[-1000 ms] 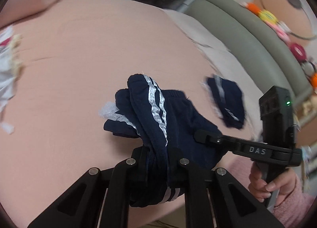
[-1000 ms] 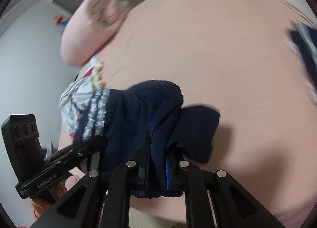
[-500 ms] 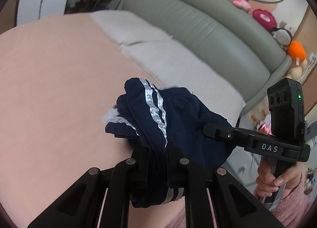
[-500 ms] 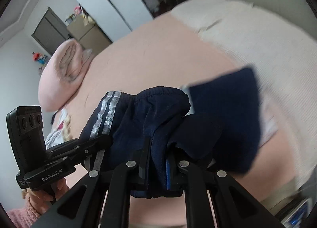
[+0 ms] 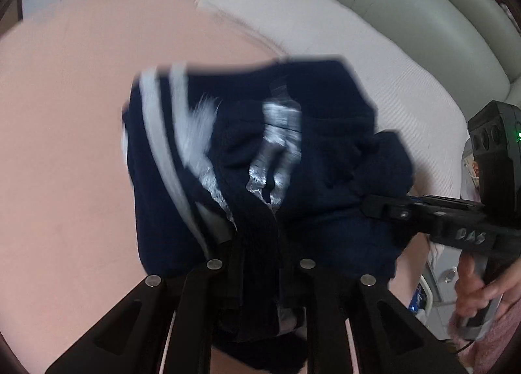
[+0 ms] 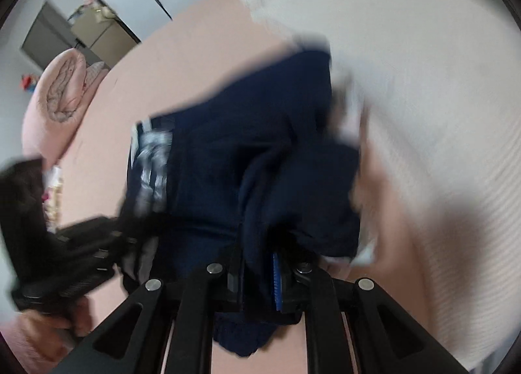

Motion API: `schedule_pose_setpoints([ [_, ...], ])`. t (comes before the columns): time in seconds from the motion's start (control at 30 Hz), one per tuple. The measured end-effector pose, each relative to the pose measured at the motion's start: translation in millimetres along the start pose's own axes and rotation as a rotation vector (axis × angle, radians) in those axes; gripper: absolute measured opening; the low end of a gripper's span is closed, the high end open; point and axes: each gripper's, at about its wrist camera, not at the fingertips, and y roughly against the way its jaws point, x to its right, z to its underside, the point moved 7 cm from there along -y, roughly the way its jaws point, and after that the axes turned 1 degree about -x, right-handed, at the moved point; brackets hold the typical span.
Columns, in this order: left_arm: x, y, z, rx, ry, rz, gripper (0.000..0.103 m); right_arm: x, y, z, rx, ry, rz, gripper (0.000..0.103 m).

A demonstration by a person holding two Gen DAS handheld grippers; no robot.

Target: Fold clothes

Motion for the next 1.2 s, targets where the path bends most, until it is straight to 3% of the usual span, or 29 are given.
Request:
schedule_pose_setpoints([
  [0.1, -5, 4, 4, -0.025, 0.006, 0.044, 0.019, 9, -2, 9, -0.078, -0.029, -0.062, 0.022],
  [0.2, -4, 24, 1, -0.039, -0.018, 0.007, 0.024, 12, 10, 9, -0.089, -0.039, -0.067, 0.025],
  [0.23, -4, 34, -1, -0.02, -0.032, -0.022, 0.025, 11, 19, 7, -0.073, -0.017, -0.035, 0.026],
  [0.37, 10, 73, -17, 0.145, -0.163, -0.131, 0.026, 4, 52, -7, 0.062, 0.058, 0.106, 0.045],
  [0.47, 7, 54, -24, 0.063, -0.157, -0.088, 0.026, 10, 44, -14, 0.051, -0.001, 0.082, 0.054],
  [0.57, -4, 31, -24, -0.042, -0.045, 0.008, 0.027, 19, 19, -23, 0.007, -0.065, 0.033, 0.055],
  [0.63, -5, 13, -26, -0.078, -0.038, 0.023, 0.027, 22, 9, -29, 0.012, -0.076, 0.023, 0.055],
  [0.7, 3, 12, -26, -0.048, -0.105, 0.001, 0.026, 15, 11, -36, 0.066, -0.053, 0.003, 0.049],
  [0.77, 10, 21, -27, -0.005, -0.137, -0.004, 0.013, 0, 25, -40, 0.145, 0.016, -0.033, 0.021],
  [0.87, 18, 56, -28, 0.143, -0.168, -0.03, 0.013, -37, 61, -48, 0.325, 0.173, -0.148, 0.019],
  [0.9, 17, 63, -27, 0.165, -0.17, -0.04, 0.013, -44, 70, -48, 0.374, 0.218, -0.151, 0.019],
  [0.97, 10, 47, -22, 0.068, -0.173, -0.048, 0.014, -32, 63, -54, 0.356, 0.21, -0.062, 0.019],
  [1.03, 2, 32, -19, -0.022, -0.168, -0.077, 0.015, 2, 36, -57, 0.215, 0.069, 0.008, 0.019],
  [1.1, 2, 42, -24, 0.011, -0.155, -0.048, 0.015, 22, 28, -52, 0.161, -0.015, 0.019, 0.019],
  [1.2, 9, 72, -34, 0.151, -0.165, -0.034, 0.021, 14, 55, -44, 0.264, 0.025, 0.008, 0.02],
])
